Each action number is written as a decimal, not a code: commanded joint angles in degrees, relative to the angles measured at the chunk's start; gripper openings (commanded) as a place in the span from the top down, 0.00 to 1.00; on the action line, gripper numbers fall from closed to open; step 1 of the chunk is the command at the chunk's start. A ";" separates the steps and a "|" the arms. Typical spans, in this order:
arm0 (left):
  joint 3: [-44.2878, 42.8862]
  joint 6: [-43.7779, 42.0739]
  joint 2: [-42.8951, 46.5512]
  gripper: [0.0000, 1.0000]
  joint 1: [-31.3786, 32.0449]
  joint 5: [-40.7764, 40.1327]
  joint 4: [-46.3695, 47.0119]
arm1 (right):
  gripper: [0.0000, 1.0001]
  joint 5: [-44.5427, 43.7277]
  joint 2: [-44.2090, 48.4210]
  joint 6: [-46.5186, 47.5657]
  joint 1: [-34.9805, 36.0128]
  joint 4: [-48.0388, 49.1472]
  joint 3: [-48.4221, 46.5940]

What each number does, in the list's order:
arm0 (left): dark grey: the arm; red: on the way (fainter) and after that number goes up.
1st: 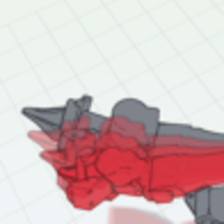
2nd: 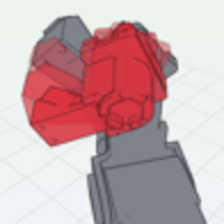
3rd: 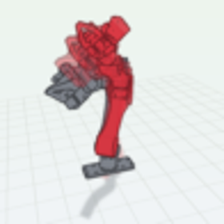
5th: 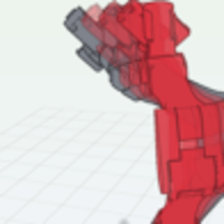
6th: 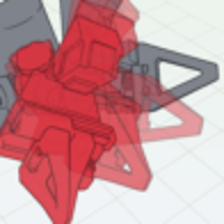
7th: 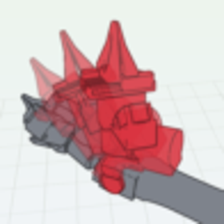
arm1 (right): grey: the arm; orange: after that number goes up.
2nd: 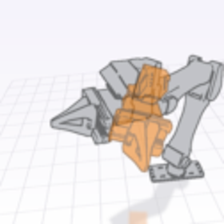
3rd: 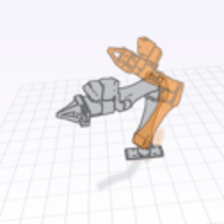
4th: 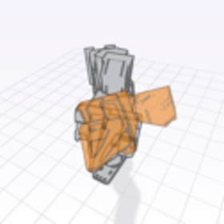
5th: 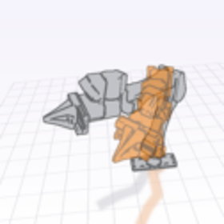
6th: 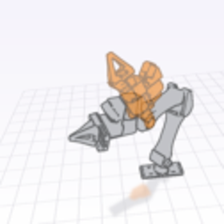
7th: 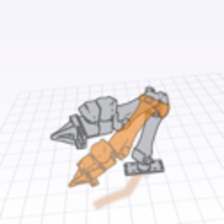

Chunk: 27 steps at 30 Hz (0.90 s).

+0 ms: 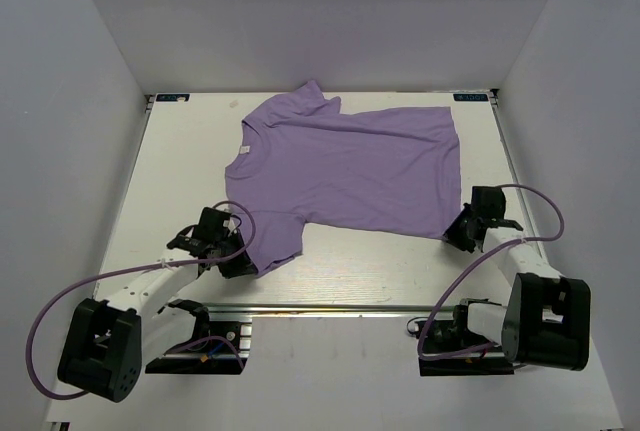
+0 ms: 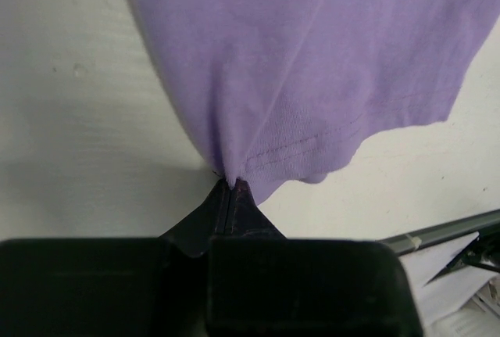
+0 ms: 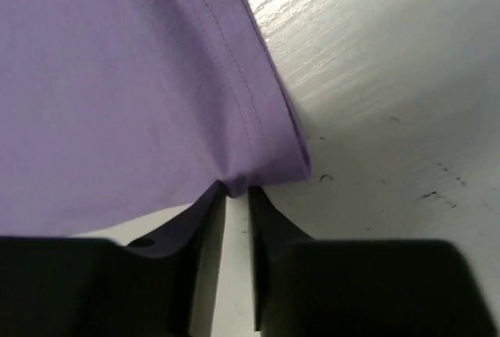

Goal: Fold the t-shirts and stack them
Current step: Grap the side of the flattened tshirt closest away from the robot with both arms

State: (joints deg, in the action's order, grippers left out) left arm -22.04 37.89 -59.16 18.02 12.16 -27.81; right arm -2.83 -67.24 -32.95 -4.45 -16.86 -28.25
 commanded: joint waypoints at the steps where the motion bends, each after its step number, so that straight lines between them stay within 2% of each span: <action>1: -0.63 -0.19 0.09 1.00 0.35 1.55 -7.59 | 0.79 1.69 -0.08 -1.06 -0.12 1.14 0.48; 2: -1.24 -0.18 0.09 1.00 0.35 2.33 -8.65 | 0.88 0.99 0.18 -1.06 -0.12 0.78 0.56; 4: -1.86 0.34 0.62 1.00 0.35 4.00 -10.94 | 1.00 -0.15 1.67 -0.98 -0.21 -0.27 1.00; 8: -3.79 0.34 0.62 1.00 0.96 5.68 -16.03 | 1.00 -1.12 4.92 -0.63 -0.04 -3.78 1.36; 12: -7.83 -1.50 1.40 1.00 0.96 5.95 -26.03 | 1.00 -0.42 6.86 0.43 -0.04 -10.81 0.30; 16: -8.98 -1.50 4.48 1.00 0.96 4.89 -29.05 | 1.00 0.63 9.49 1.48 -0.12 -15.30 0.47; 19: -8.98 -1.50 5.19 1.00 0.96 6.29 -28.18 | 1.00 5.17 10.73 1.66 0.05 -14.43 1.79; 22: -8.46 -2.11 5.72 1.00 0.96 7.61 -24.85 | 1.00 4.94 10.21 1.49 0.14 -13.29 1.71; 27: -14.33 -6.33 2.39 1.00 0.96 14.09 -16.06 | 1.00 6.79 8.80 3.86 0.23 -13.28 -3.12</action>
State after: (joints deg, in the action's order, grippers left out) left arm -31.83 34.79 -56.07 18.61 20.34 -51.27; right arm 1.89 -58.02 -30.89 -4.43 -29.93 -27.68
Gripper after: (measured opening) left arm 0.028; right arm 0.005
